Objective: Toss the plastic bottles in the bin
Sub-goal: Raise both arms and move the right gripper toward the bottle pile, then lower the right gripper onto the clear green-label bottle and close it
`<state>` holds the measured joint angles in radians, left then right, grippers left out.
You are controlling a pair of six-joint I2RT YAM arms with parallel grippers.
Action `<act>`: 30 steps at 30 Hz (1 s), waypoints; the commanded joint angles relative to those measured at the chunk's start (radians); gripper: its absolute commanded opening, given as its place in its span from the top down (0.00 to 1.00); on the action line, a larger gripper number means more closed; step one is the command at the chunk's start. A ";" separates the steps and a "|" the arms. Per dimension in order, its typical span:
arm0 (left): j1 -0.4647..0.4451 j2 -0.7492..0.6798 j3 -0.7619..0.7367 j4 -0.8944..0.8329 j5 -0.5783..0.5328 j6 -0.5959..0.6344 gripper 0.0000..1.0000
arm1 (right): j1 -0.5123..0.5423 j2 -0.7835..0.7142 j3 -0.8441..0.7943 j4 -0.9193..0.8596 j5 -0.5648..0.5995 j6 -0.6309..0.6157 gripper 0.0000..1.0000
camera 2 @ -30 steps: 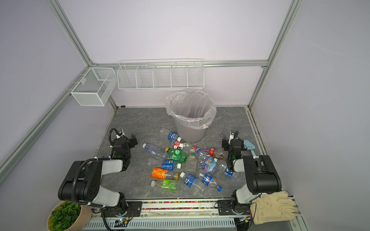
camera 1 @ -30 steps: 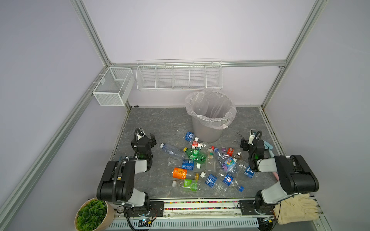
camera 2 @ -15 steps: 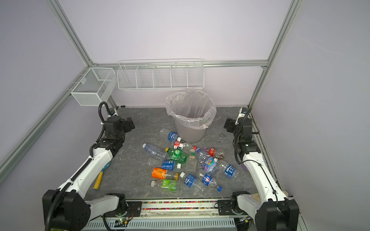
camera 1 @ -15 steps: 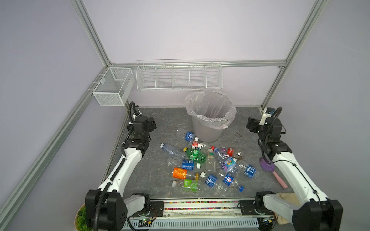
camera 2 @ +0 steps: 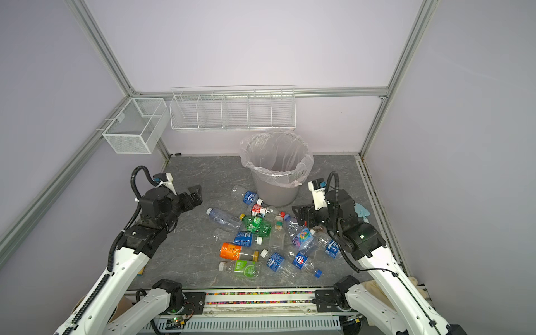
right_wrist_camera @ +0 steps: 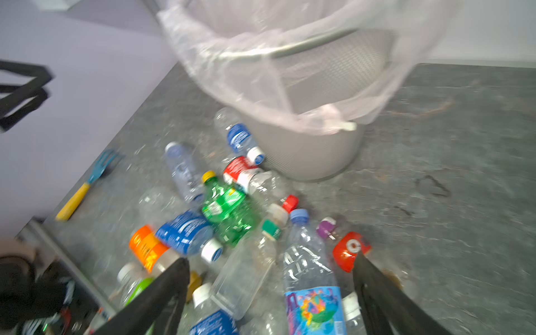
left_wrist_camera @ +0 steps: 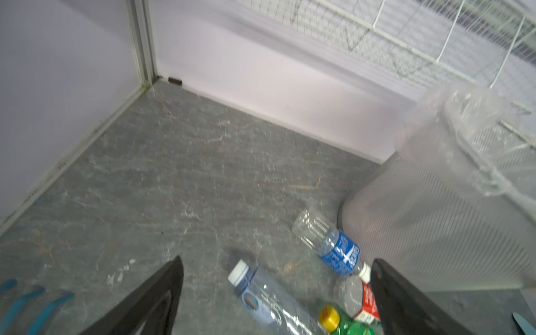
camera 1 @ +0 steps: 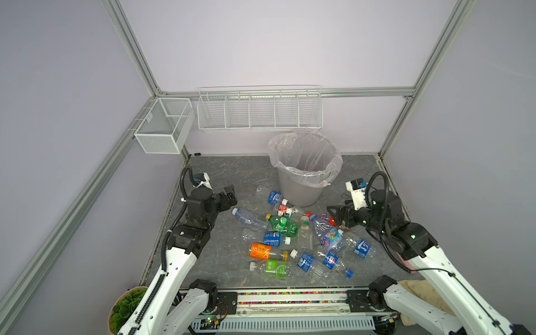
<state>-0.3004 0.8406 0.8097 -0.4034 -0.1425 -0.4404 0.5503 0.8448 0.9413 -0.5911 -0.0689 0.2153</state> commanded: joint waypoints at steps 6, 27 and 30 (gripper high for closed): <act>-0.019 -0.164 -0.068 -0.135 0.166 -0.110 0.00 | 0.312 0.079 0.063 -0.112 -0.029 -0.127 0.09; -0.018 -0.265 -0.185 -0.113 0.276 -0.209 0.00 | 0.799 0.546 0.160 -0.098 0.096 -0.204 0.00; -0.018 -0.277 -0.198 -0.110 0.268 -0.221 0.00 | 0.817 0.619 0.189 -0.114 0.127 -0.218 0.01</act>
<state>-0.3153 0.5846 0.6151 -0.5400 0.1219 -0.6266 1.3529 1.4189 1.0992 -0.6910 0.0147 0.0319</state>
